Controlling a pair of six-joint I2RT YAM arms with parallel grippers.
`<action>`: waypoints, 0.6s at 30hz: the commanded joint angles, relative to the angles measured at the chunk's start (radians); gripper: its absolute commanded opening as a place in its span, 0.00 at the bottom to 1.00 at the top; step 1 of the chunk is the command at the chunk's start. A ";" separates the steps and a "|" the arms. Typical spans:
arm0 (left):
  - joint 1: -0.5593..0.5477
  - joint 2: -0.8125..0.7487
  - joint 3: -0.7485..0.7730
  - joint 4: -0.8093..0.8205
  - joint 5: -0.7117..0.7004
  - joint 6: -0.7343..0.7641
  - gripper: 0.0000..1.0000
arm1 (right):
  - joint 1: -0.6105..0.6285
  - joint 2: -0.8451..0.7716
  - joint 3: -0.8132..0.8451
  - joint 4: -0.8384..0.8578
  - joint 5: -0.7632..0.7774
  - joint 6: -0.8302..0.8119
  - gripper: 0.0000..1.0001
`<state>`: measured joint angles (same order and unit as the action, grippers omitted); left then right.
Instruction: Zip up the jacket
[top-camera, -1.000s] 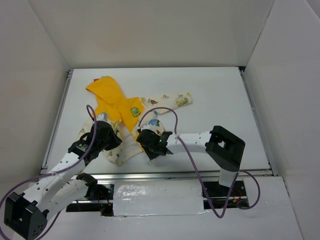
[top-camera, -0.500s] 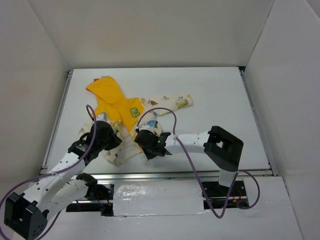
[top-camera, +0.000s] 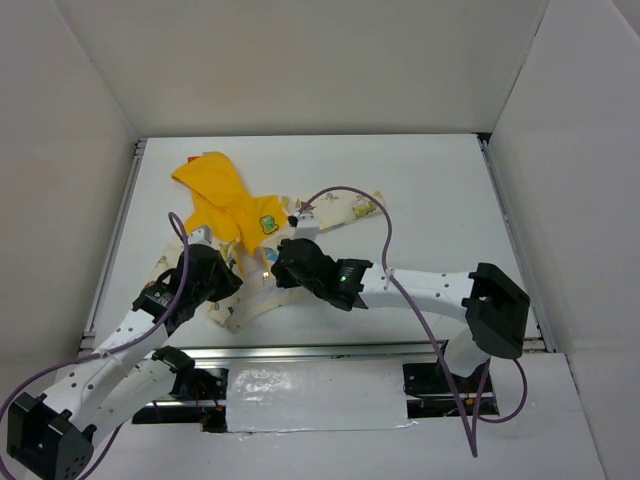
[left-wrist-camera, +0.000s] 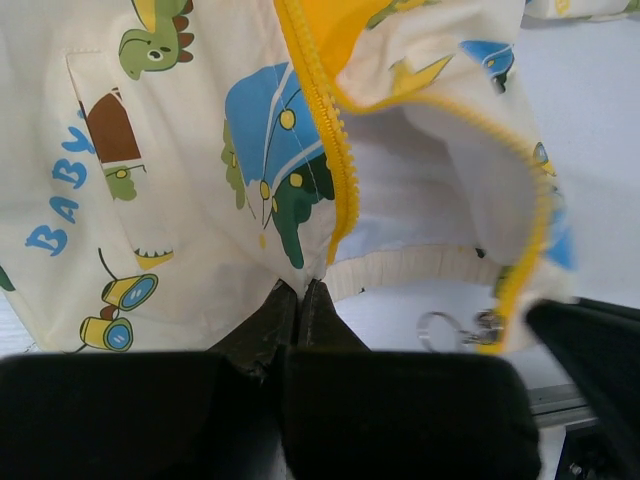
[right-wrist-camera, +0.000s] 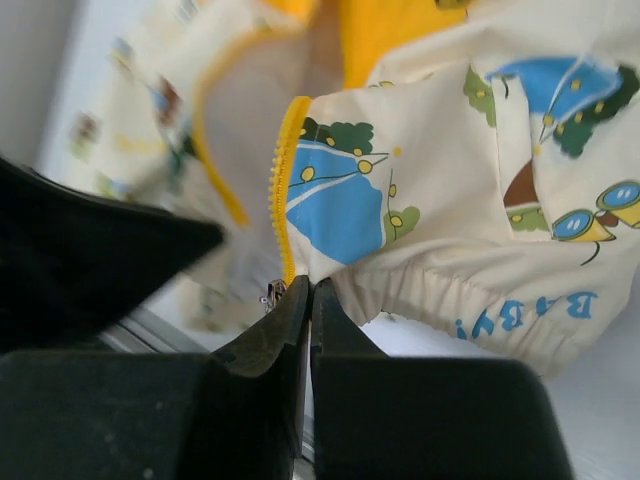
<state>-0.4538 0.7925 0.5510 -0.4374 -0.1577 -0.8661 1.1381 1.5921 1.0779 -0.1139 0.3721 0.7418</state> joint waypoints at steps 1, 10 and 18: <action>0.009 -0.025 0.018 0.012 -0.020 0.013 0.00 | -0.003 -0.070 -0.032 0.183 0.114 0.093 0.00; 0.009 -0.209 -0.060 0.150 0.055 0.056 0.00 | -0.001 -0.130 -0.222 0.426 0.050 0.096 0.00; 0.010 -0.262 -0.083 0.175 0.052 0.049 0.00 | 0.034 0.012 -0.048 0.246 -0.026 -0.352 0.00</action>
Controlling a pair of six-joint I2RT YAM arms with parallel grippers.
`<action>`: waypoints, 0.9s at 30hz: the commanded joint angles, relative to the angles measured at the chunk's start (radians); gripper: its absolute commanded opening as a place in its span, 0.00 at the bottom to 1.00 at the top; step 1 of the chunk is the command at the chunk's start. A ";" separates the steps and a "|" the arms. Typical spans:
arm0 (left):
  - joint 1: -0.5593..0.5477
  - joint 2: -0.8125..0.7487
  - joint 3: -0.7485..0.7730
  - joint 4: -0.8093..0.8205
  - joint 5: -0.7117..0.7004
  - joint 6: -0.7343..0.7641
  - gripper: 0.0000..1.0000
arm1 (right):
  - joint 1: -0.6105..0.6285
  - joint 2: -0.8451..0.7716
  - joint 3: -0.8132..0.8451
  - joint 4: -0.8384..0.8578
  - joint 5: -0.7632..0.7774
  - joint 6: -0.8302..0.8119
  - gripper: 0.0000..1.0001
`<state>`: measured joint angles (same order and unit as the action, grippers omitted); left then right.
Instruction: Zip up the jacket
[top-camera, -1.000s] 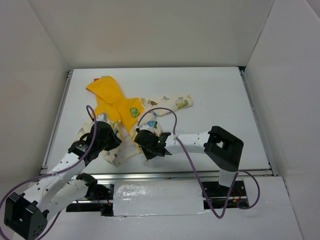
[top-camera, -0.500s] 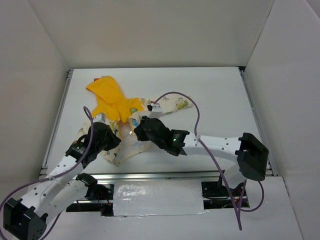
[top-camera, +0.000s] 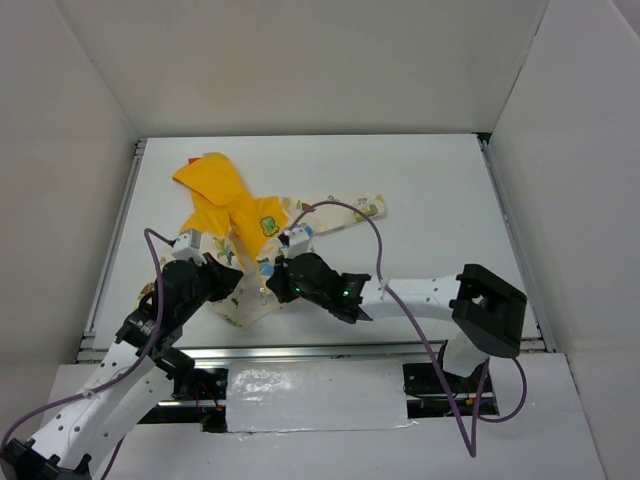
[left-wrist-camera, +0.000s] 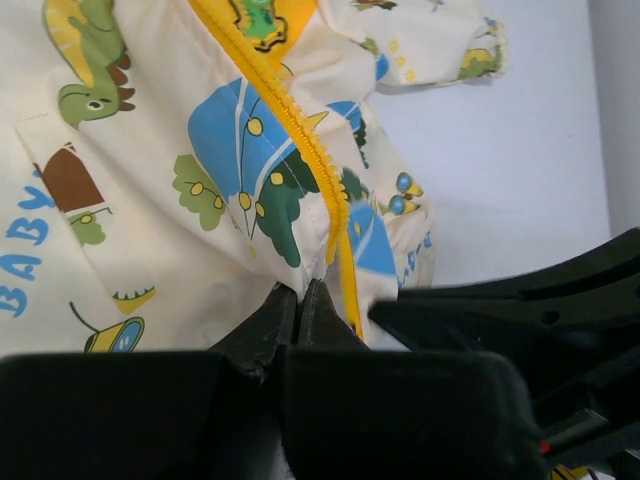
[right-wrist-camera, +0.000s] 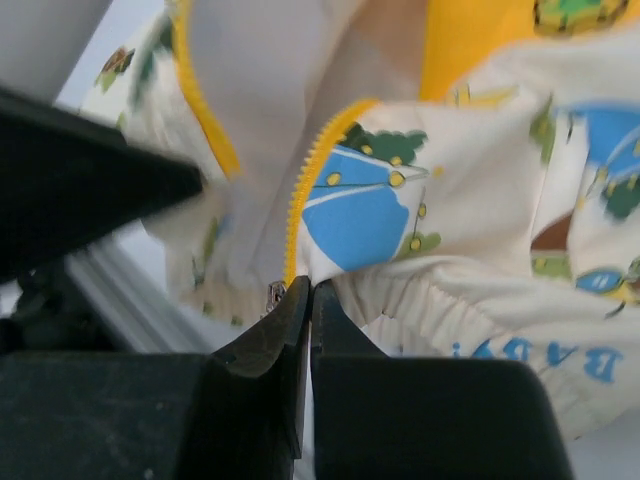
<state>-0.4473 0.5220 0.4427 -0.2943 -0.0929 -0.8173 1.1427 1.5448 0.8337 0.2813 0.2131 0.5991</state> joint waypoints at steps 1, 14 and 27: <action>0.004 0.039 0.052 0.006 -0.054 -0.003 0.00 | 0.043 0.131 0.247 -0.200 0.238 -0.225 0.00; 0.007 0.039 0.094 -0.046 -0.071 0.004 0.00 | 0.077 0.041 -0.154 0.757 0.389 -0.423 0.00; 0.007 -0.056 0.022 0.119 0.097 0.041 0.00 | 0.069 0.017 -0.208 0.846 0.203 -0.263 0.00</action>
<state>-0.4442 0.4801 0.4770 -0.2672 -0.0483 -0.8074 1.2156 1.5898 0.5816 1.0843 0.4679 0.2955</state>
